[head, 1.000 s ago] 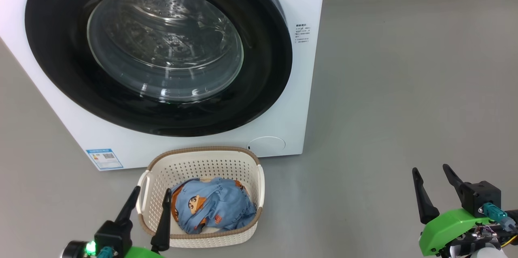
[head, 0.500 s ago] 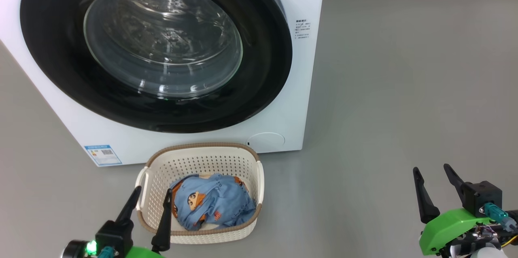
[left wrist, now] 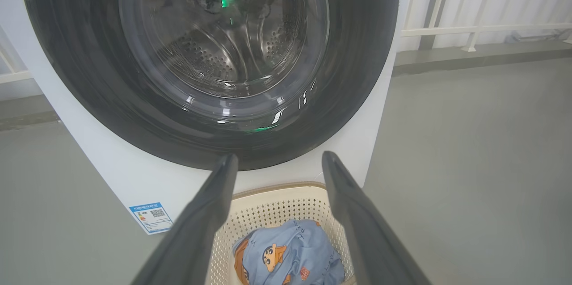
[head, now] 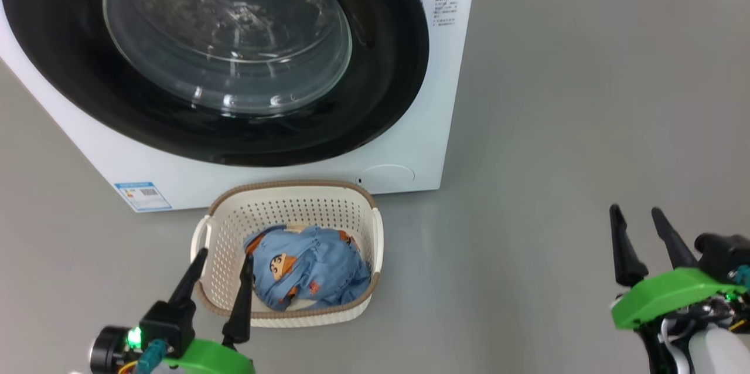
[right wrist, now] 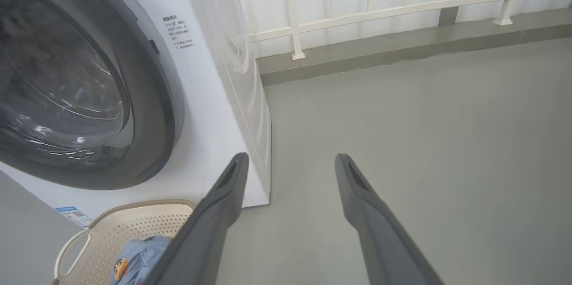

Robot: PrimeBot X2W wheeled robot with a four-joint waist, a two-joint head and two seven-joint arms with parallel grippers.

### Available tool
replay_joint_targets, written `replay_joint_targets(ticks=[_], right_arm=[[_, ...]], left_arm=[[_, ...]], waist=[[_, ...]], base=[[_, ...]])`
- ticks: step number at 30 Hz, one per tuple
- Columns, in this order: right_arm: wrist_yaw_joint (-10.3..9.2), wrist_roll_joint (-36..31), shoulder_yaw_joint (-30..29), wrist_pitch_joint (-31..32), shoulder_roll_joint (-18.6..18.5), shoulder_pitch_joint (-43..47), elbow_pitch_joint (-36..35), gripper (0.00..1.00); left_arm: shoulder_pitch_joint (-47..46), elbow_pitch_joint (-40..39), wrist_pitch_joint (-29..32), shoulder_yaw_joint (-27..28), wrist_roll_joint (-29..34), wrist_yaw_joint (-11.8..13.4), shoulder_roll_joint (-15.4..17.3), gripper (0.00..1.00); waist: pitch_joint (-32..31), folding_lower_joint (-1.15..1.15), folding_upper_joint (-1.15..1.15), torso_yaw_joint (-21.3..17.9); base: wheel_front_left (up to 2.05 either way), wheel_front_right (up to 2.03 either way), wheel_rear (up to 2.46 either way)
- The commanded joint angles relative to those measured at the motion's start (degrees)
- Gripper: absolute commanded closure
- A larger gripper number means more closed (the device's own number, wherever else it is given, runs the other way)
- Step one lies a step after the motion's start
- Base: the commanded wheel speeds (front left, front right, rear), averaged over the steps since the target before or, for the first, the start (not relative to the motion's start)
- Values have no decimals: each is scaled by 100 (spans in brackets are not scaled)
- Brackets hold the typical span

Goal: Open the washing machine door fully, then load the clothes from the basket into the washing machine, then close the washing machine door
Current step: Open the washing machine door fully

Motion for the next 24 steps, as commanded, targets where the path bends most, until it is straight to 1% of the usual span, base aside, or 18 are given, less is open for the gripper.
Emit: replay_joint_targets(ticks=[1, 3, 4, 5, 6, 8, 9, 12, 15, 19, 20, 21, 24], right_arm=[[31, 295, 97, -7, -48, -322, -95, 0], [31, 711, 74, 55, -28, -458, -39, 2], [31, 852, 74, 70, -49, -539, -17, 52], [31, 997, 73, 81, -66, -621, 14, 75], [31, 1175, 70, 99, -71, -713, 48, 100], [31, 1477, 69, 119, -102, -905, 120, 100], [31, 1477, 69, 119, -102, -905, 120, 100], [31, 2043, 57, 210, -94, -1209, 261, 100], [31, 3060, -77, 452, 12, -1549, 440, 100], [31, 4709, -363, 968, 125, -2035, 703, 100], [31, 5101, -444, 1112, 139, -2157, 797, 100], [31, 5804, -593, 1399, 156, -2404, 1007, 100], [31, 6775, -709, 1865, 164, -2813, 1411, 100]], left_arm=[[-298, -179, -52, 166, 28, 39, 67, 0], [-347, -163, -52, 167, 6, 36, 54, 0], [-377, -171, -52, 165, 8, 38, 53, 0], [-403, -180, -52, 162, 13, 40, 51, 0], [-429, -190, -52, 159, 17, 42, 49, 0], [-482, -212, -52, 149, 31, 50, 43, 0], [-482, -212, -52, 149, 31, 50, 43, 0], [-576, -224, -52, 139, 41, 44, 37, 0], [-656, -222, -52, 137, 48, 50, 24, 0], [-737, -229, -52, 120, 53, 59, -8, 0], [-755, -229, -52, 114, 53, 59, -17, 0], [-795, -226, -52, 99, 51, 51, -35, 0], [-838, -218, -52, 95, 46, 50, -56, 0]], waist=[[140, -1, 0, 28], [225, -1, 0, 46], [272, -1, 0, 53], [314, -1, 0, 65], [359, -1, 0, 75], [448, -1, 0, 98], [448, -1, 0, 98], [576, -1, 0, 141], [678, -1, 0, 185], [788, -1, 0, 259], [807, -1, 0, 278], [860, -1, 0, 336], [924, -1, 0, 403]], base=[[0, 0, 0], [0, 0, 0], [0, 0, 0], [0, 0, 0], [0, 0, 0], [0, 0, 0], [0, 0, 0], [0, 0, 0], [0, 0, 0], [0, 0, 0], [0, 0, 0], [0, 0, 0], [0, 0, 0]])
